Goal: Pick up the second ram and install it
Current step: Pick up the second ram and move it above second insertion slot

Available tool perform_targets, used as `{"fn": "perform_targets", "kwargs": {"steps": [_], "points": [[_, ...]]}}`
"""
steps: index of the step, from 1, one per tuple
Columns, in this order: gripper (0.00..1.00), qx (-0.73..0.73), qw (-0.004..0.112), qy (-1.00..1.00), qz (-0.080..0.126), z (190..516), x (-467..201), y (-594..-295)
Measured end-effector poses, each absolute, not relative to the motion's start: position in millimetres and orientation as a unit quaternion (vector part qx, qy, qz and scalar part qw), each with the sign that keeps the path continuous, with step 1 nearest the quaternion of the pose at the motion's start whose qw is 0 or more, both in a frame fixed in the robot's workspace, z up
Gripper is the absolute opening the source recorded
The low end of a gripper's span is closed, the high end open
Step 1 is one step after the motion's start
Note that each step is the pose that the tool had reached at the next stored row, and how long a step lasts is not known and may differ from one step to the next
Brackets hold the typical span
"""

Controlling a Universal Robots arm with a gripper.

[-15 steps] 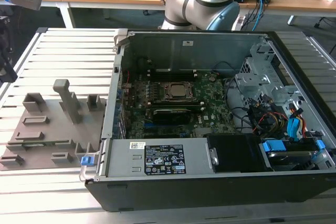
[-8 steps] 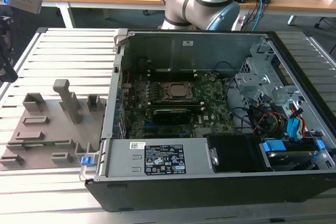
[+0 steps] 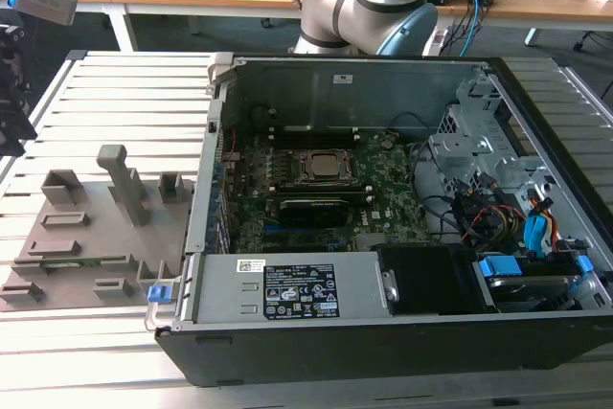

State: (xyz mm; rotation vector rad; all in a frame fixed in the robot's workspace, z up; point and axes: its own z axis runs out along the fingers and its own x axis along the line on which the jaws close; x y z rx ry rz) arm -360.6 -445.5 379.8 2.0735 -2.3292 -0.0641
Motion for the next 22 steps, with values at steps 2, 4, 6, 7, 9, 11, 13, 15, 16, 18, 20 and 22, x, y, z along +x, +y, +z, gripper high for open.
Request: {"fn": "perform_targets", "kwargs": {"steps": [2, 4, 6, 7, 9, 11, 13, 15, 16, 18, 20, 22], "points": [[0.30, 0.665, 0.011, -0.747, -0.021, 378, -360, -446], [0.30, 0.665, 0.011, -0.747, -0.021, 376, -360, -446], [0.30, 0.665, 0.011, -0.747, -0.021, 373, -361, -446], [0.30, 0.665, 0.011, -0.747, -0.021, 366, -360, -446], [0.30, 0.665, 0.011, -0.747, -0.021, 362, -361, -447], [0.30, 0.665, 0.011, -0.747, -0.021, 360, -360, -447], [0.30, 0.665, 0.011, -0.747, -0.021, 359, -360, -447], [0.30, 0.665, 0.011, -0.747, -0.021, 358, -360, -447], [0.30, 0.665, 0.011, -0.747, -0.021, 357, -360, -447], [0.30, 0.665, 0.011, -0.747, -0.021, 355, -360, -447], [0.30, 0.665, 0.011, -0.747, -0.021, 353, -360, -447], [0.30, 0.665, 0.011, -0.747, -0.021, 351, -360, -447]]}}
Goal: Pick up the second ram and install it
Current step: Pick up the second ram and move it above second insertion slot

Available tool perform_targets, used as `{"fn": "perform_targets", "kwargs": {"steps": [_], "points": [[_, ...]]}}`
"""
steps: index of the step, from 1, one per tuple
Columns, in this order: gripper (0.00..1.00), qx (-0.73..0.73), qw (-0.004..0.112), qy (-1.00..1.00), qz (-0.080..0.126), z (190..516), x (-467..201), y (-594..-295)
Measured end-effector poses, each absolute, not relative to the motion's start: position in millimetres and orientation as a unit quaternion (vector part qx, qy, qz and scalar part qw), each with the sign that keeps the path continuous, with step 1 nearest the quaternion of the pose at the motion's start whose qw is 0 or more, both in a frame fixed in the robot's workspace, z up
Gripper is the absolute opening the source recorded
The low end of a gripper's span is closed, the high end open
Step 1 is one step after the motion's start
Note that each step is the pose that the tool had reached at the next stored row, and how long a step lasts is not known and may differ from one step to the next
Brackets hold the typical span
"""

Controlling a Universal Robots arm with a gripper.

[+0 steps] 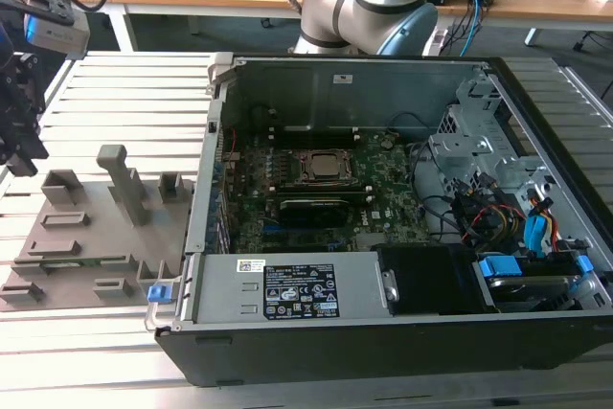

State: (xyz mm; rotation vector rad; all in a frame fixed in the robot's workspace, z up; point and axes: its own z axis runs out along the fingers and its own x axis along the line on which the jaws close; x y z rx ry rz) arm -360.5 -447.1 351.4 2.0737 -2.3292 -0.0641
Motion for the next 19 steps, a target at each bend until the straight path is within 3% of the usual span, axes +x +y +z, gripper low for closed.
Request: {"fn": "perform_targets", "kwargs": {"steps": [19], "points": [[0.30, 0.665, 0.011, -0.747, -0.021, 331, -360, -447]]}}
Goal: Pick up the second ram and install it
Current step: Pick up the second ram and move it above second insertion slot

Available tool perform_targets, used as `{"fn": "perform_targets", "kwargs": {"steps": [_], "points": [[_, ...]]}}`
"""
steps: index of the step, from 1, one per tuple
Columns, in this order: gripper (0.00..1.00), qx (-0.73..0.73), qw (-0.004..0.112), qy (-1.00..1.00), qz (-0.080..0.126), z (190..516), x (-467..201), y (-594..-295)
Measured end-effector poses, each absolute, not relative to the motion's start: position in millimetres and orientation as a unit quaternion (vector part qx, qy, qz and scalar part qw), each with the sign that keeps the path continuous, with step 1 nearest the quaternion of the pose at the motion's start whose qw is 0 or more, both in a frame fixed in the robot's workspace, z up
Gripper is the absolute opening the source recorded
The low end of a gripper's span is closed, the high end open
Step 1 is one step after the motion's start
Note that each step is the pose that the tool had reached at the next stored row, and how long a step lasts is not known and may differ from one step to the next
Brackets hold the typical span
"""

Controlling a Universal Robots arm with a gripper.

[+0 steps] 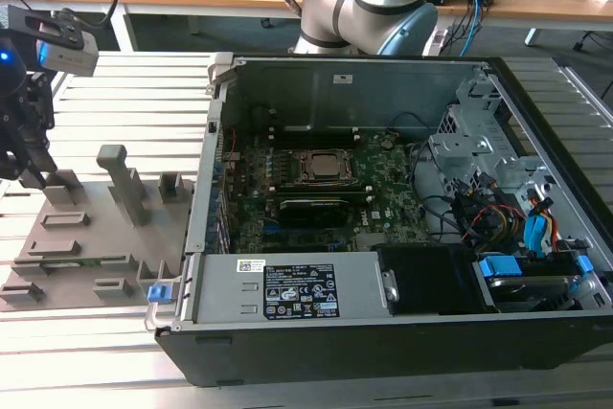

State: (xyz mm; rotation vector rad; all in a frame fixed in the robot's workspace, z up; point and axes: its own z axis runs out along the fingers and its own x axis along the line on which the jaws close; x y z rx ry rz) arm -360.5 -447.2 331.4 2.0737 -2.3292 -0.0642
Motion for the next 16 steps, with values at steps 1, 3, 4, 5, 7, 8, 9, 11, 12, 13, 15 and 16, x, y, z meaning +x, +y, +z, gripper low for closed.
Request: {"fn": "perform_targets", "kwargs": {"steps": [1, 3, 4, 5, 7, 8, 9, 11, 12, 13, 15, 16], "points": [[0.30, 0.665, 0.011, -0.747, -0.021, 330, -360, -447], [0.30, 0.665, 0.011, -0.747, -0.021, 327, -360, -447], [0.30, 0.665, 0.011, -0.747, -0.021, 325, -360, -447], [0.30, 0.665, 0.011, -0.747, -0.021, 324, -360, -447], [0.30, 0.665, 0.011, -0.747, -0.021, 323, -360, -447], [0.30, 0.665, 0.011, -0.747, -0.021, 322, -360, -447], [0.30, 0.665, 0.011, -0.747, -0.021, 320, -360, -447], [0.30, 0.665, 0.011, -0.747, -0.021, 317, -360, -447], [0.30, 0.665, 0.011, -0.747, -0.021, 316, -360, -447], [0.30, 0.665, 0.011, -0.747, -0.021, 315, -360, -447], [0.30, 0.665, 0.011, -0.747, -0.021, 313, -360, -447], [0.30, 0.665, 0.011, -0.747, -0.021, 312, -360, -447]]}}
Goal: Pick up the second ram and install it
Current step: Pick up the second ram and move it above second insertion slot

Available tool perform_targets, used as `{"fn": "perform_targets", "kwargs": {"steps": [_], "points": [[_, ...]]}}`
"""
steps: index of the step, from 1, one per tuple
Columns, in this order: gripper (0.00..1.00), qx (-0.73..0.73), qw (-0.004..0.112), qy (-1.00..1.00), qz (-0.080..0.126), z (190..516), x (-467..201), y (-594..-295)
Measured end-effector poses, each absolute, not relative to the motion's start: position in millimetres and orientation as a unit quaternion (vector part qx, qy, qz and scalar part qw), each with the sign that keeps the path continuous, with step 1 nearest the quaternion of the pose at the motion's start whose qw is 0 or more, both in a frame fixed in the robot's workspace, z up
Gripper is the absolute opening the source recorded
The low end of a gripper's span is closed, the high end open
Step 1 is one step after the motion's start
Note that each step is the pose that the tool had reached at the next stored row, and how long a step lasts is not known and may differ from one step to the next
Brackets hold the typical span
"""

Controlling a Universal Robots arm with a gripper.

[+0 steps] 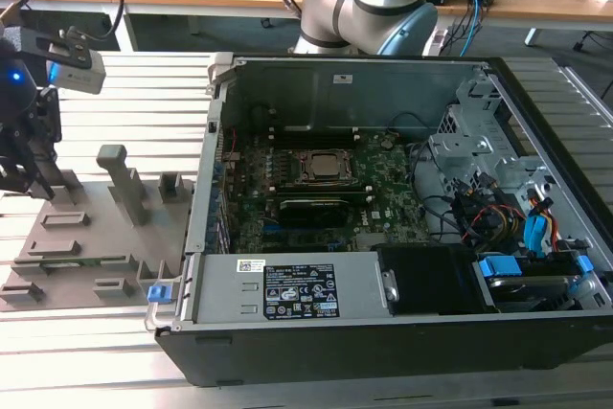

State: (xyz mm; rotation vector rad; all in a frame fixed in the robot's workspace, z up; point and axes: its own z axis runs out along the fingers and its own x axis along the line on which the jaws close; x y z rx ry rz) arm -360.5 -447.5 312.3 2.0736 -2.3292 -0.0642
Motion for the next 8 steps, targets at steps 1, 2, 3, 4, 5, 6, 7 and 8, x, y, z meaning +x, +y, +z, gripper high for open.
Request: {"fn": "perform_targets", "kwargs": {"steps": [1, 2, 3, 4, 5, 6, 7, 8], "points": [[0.30, 0.665, 0.011, -0.747, -0.021, 311.7, -360.5, -447.5], [0.30, 0.665, 0.011, -0.747, -0.021, 311.0, -360.5, -447.5], [0.30, 0.665, 0.011, -0.747, -0.021, 309.9, -360.5, -447.5], [0.30, 0.665, 0.011, -0.747, -0.021, 309.1, -360.5, -447.5], [0.30, 0.665, 0.011, -0.747, -0.021, 308.3, -360.5, -447.6], [0.30, 0.665, 0.011, -0.747, -0.021, 306.7, -360.5, -447.6], [0.30, 0.665, 0.011, -0.747, -0.021, 306.0, -360.5, -447.6], [0.30, 0.665, 0.011, -0.747, -0.021, 305.3, -360.5, -447.6]]}}
